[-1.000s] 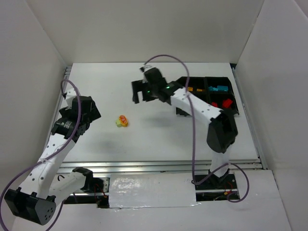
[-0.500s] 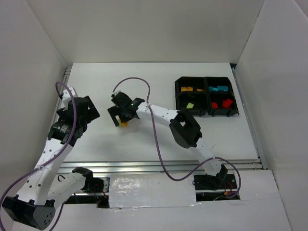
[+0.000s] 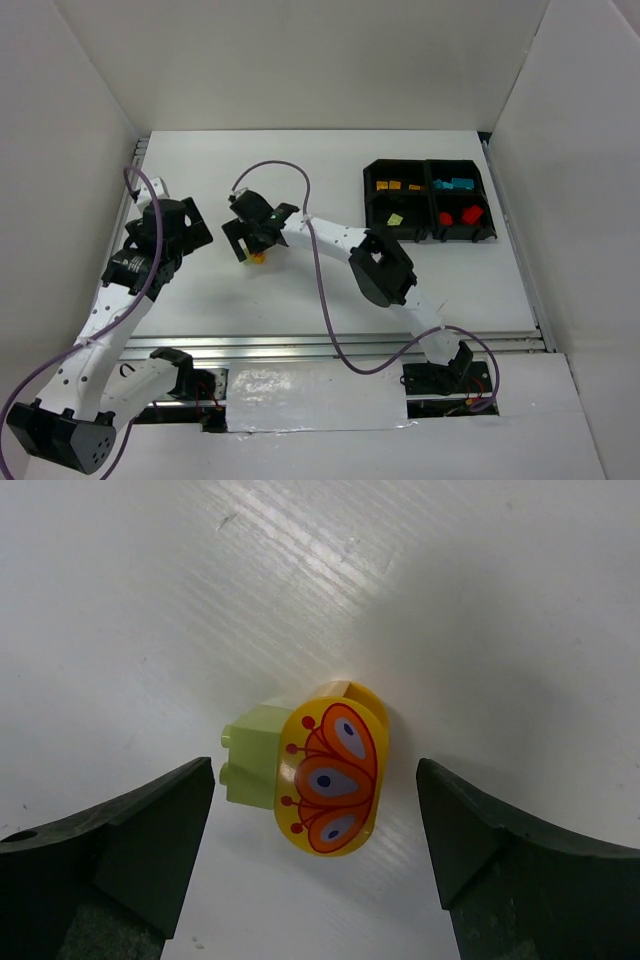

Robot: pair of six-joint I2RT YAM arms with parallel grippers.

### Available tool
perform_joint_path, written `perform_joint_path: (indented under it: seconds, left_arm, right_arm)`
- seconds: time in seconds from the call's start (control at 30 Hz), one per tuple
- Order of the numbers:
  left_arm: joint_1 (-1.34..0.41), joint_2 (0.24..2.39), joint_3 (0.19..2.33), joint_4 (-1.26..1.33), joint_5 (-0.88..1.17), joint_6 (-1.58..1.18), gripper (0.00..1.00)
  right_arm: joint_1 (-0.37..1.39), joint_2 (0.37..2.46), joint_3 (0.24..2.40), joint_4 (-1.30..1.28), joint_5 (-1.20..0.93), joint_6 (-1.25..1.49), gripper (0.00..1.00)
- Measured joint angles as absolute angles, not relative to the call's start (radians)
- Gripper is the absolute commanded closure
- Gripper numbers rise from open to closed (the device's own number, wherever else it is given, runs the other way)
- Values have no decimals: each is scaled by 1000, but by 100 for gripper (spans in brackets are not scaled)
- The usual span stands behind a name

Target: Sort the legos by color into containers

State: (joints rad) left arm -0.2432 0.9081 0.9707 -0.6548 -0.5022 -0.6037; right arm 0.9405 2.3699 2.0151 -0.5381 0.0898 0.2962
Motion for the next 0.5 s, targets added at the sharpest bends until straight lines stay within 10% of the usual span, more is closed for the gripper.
perform_joint_path:
  seconds: [0.23, 0.3, 0.33, 0.5]
  left_arm:
    - [-242, 909, 971, -649, -481, -601, 0]
    - [-241, 910, 971, -649, -474, -601, 0]
    - [-241, 910, 971, -649, -472, -601, 1]
    - [-241, 915, 964, -625, -422, -592, 1]
  right_arm:
    - [943, 2377, 2005, -529, 37, 300, 52]
    - [943, 2377, 2004, -525, 31, 302, 71]
    - [943, 2377, 2001, -519, 31, 302, 97]
    - [944, 2275, 1817, -413, 57, 315, 100]
